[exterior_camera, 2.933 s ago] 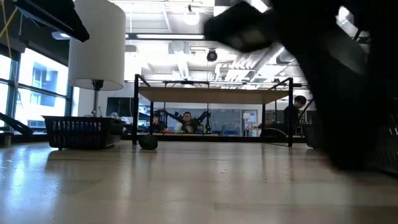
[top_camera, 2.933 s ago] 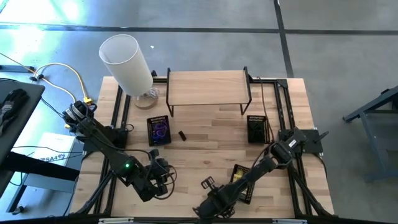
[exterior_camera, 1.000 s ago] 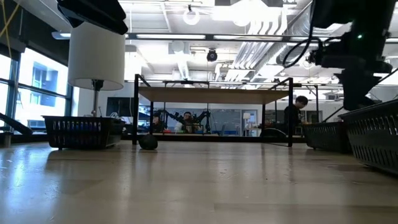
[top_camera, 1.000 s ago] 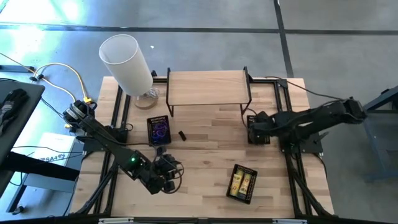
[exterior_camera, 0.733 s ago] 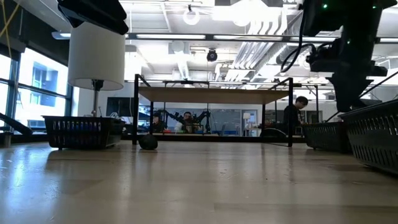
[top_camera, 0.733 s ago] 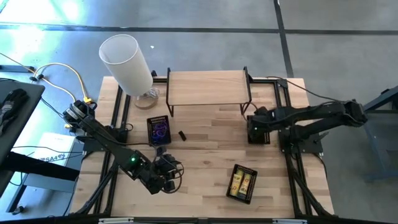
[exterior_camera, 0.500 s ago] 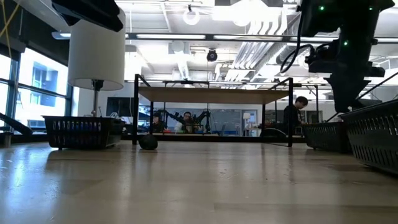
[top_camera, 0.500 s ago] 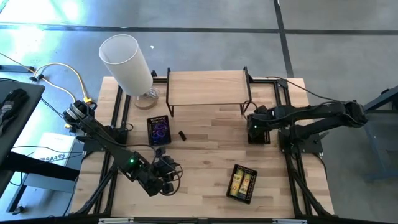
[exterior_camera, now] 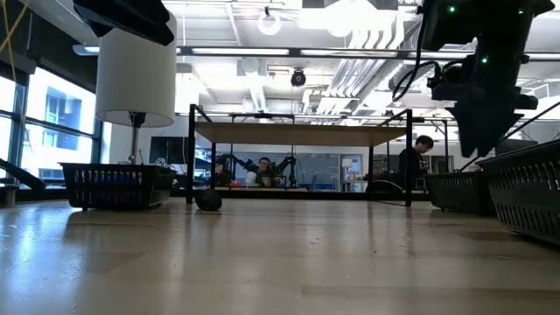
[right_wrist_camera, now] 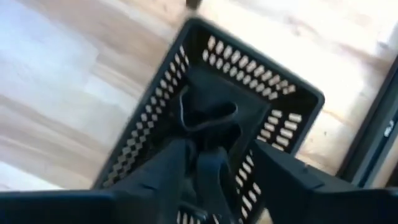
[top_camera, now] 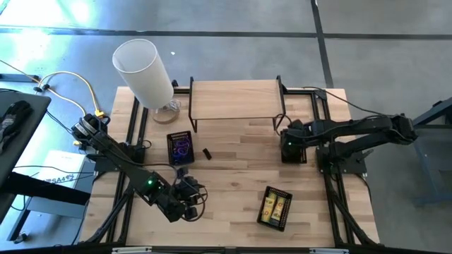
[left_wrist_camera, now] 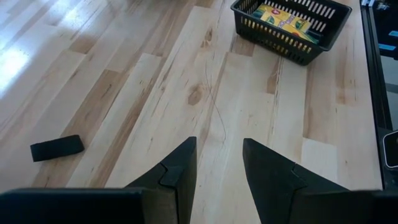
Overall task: Pick & Place Office Desk Supplies
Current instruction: Put the bottom rubber band into the top right bin, then put the rubber band into the top right bin
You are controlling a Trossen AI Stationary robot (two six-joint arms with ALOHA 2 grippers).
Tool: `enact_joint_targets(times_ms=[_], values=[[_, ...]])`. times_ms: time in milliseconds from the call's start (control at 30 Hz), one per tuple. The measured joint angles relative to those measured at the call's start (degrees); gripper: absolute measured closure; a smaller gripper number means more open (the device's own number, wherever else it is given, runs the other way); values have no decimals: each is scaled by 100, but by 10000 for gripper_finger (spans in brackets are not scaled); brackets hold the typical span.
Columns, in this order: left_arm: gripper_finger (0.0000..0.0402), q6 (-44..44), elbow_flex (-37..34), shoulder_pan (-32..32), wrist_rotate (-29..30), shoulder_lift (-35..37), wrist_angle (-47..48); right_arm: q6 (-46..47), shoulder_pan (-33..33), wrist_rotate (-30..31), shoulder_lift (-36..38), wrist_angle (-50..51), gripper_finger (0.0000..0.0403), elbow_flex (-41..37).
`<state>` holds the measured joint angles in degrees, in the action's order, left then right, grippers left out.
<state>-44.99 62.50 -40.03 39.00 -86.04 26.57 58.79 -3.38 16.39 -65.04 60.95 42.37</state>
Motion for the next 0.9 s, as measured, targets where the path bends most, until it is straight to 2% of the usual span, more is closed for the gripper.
enact_joint_targets(times_ms=[200,333,433,600,767,900], values=[[277,0,0,0,4,0,0,8,0,205,0,-131,169,1],[277,249,0,95,35,0,-55,-13,48,259,34,-127,154,146],[277,450,-4,294,-5,26,-197,-15,359,733,66,-120,152,385],[277,1119,52,826,-143,42,-297,180,1412,1984,66,-437,152,723],[277,2176,96,1462,-640,48,-248,240,2877,3045,59,-1655,152,726],[277,3009,96,1890,-1001,48,-141,-219,3983,4089,-154,-2732,152,726]])
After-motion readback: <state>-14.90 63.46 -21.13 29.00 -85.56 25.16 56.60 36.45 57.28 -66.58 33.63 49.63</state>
